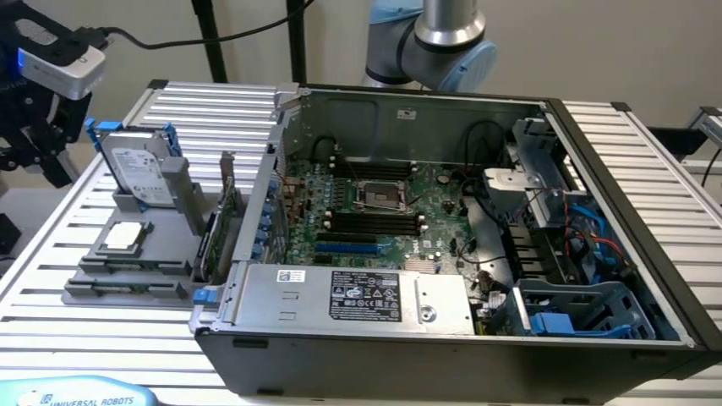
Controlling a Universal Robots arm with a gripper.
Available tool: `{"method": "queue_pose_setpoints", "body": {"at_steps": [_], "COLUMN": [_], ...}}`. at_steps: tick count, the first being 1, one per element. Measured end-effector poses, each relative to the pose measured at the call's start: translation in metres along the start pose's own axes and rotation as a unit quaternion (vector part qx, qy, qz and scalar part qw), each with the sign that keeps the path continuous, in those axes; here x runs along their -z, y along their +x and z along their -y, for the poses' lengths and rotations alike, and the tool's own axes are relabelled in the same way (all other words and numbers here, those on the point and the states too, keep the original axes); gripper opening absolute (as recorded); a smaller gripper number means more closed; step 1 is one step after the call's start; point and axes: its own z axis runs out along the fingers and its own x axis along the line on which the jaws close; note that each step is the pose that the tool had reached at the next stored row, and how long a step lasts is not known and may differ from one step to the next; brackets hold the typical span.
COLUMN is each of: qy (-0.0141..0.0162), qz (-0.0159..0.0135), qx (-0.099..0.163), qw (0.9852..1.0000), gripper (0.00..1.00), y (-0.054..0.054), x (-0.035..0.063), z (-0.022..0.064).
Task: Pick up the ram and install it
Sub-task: 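Pick up the ram and move it above insertion slot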
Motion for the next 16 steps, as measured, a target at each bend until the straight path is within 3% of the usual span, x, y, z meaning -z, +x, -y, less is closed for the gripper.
{"method": "queue_pose_setpoints", "body": {"at_steps": [4,8,12,16], "qy": [0.0032,0.0076,0.0119,0.0160], "qz": [-0.0001,0.0006,0.0013,0.0019], "qx": [0.037,0.072,0.109,0.145], "qw": [0.9993,0.9973,0.9940,0.9893], "gripper": [0.11,0.11,0.11,0.11], "y": [0.0000,0.0000,0.0000,0.0000], "x": [-0.0022,-0.0043,-0.0065,-0.0087], "z": [0.0001,0.0002,0.0003,0.0004]}}
